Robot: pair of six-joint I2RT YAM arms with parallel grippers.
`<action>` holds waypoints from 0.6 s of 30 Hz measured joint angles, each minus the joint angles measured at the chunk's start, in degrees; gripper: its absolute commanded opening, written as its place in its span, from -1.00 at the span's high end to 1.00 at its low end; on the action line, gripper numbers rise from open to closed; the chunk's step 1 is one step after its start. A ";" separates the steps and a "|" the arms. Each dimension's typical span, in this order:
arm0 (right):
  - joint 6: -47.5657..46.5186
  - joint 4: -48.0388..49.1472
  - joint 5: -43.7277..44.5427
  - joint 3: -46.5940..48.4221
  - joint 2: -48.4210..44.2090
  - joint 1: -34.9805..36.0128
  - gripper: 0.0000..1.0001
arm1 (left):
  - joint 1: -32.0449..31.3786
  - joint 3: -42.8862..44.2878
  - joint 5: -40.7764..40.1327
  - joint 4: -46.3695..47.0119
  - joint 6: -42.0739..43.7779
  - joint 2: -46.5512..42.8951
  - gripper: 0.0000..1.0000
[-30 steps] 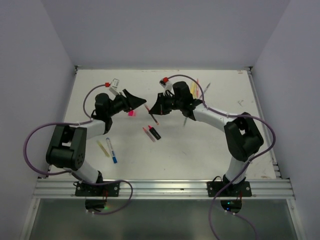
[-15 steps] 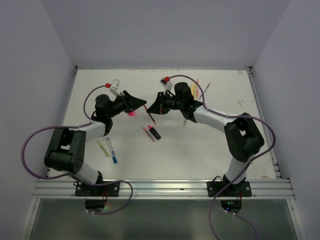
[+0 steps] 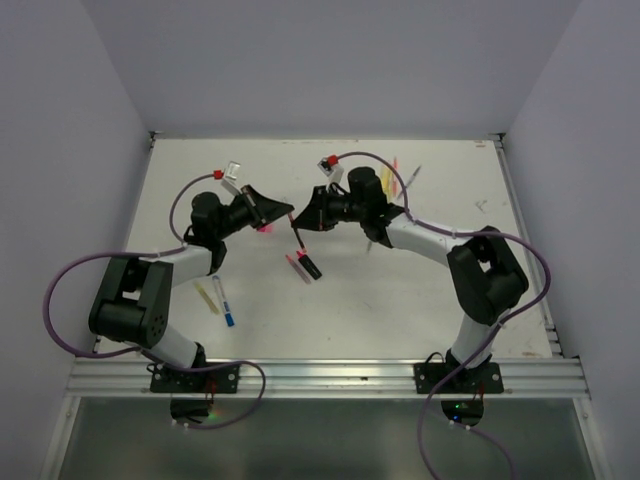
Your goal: Open the pen caps
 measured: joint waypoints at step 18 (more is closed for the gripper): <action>-11.04 -12.22 10.16 3.74 -0.11 5.62 1.00 | -0.17 -1.84 -3.08 -1.62 -1.40 -1.95 1.00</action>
